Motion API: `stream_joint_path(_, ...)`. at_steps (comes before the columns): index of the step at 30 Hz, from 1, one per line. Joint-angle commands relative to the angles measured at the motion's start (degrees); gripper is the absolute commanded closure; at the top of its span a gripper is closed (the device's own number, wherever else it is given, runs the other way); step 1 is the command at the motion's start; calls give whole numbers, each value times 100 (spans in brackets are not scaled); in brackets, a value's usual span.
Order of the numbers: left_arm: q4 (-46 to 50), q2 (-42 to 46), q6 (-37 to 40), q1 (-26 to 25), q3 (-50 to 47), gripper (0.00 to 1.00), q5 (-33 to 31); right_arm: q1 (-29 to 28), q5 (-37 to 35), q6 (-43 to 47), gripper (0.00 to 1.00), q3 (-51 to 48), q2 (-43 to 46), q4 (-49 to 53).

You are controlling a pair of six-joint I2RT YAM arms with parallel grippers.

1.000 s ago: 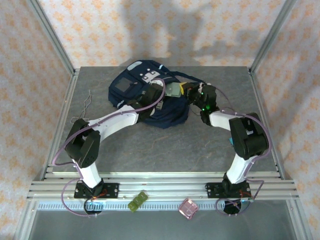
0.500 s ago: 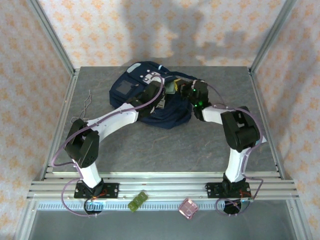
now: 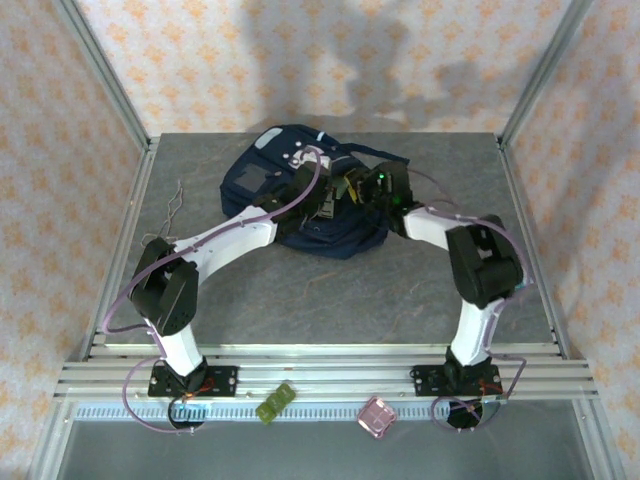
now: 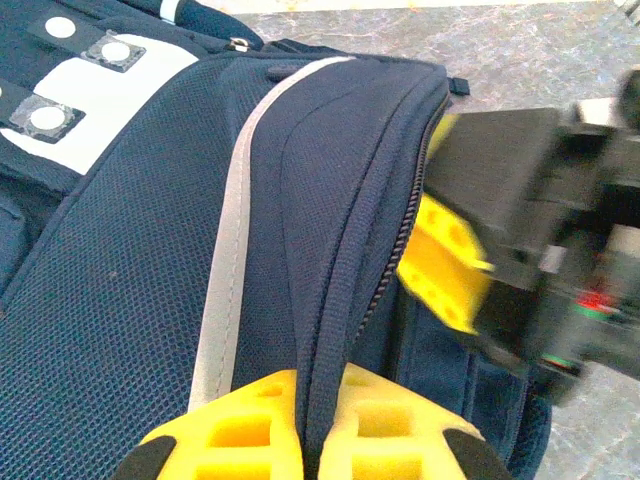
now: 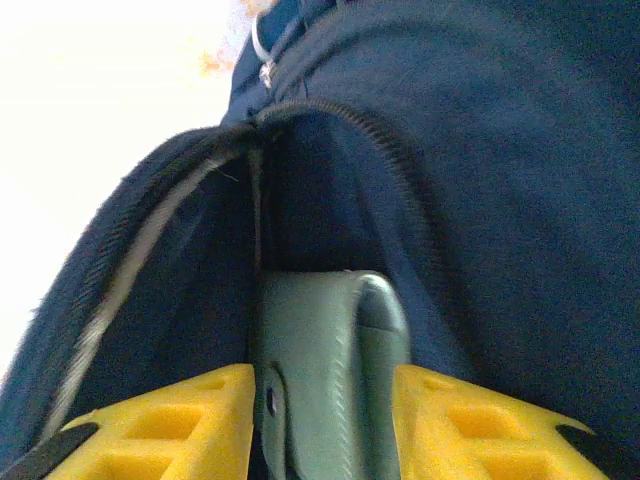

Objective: Pack the student bag

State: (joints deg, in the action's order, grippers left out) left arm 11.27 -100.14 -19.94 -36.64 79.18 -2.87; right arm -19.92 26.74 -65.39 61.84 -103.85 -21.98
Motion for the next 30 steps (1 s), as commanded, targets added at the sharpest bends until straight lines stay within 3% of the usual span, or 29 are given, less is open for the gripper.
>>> stream_joint_path(1, -356, -5, -354, -232, 493, 100, 509, 254, -357, 1217, 60, -198, 1017, 988)
stream_joint_path(7, -295, -430, -743, -479, 922, 99, 812, 253, -792, 2156, 60, -586, 2017, 1884)
stream_joint_path(10, -366, -410, -932, -493, 920, 64, 912, 260, -784, 2397, 61, -902, 2343, 2034)
stream_joint_path(14, -556, 125, -1118, -484, 360, 46, 808, 201, -804, 2789, 62, -1343, 2896, 2176)
stream_joint_path(18, -861, 872, -1554, -289, -675, 43, 534, -112, -970, 3350, 62, -1546, 3343, 2461)
stream_joint_path(23, -1107, 1080, -2204, 411, -1656, 38, 812, -546, -893, 3478, 62, -1745, 3400, 2447)
stream_joint_path(30, -1510, 578, -2209, 701, -1636, 36, 1087, -977, -928, 3360, 63, -1847, 3297, 2193)
